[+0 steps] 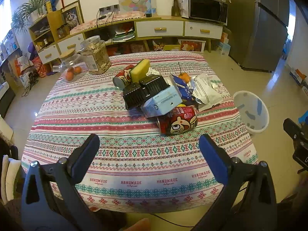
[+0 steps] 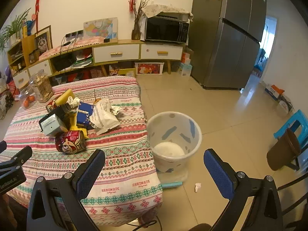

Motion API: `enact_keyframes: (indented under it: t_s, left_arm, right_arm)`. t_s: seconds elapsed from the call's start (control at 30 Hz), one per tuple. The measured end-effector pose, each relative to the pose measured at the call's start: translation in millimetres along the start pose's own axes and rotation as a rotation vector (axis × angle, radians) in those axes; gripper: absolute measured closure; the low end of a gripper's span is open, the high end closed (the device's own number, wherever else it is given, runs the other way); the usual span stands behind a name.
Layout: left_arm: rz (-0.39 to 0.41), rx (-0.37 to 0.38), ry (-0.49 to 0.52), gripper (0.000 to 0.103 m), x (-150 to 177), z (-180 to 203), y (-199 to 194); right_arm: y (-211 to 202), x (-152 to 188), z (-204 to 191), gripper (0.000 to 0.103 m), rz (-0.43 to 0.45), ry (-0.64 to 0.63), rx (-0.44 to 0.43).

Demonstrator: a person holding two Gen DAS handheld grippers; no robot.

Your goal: Collect trash

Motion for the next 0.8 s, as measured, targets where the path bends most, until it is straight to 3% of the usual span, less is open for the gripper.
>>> enact_keyframes:
  t_s: [0.8]
  left_arm:
    - [-0.012, 0.009, -0.008, 0.001, -0.2, -2.1, 0.8]
  right_arm:
    - [0.3, 0.0, -1.5, 0.000, -0.002, -0.001, 0.000]
Point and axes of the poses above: each gripper's, at about its wrist camera, not at the fingertips, and y roughly the way its jaws point, z to its right, x to its underside, the point moved 10 cm from there along y, roughly the way its jaws point, and after that the axes turned 1 degree about x, right-handed, at the moved point
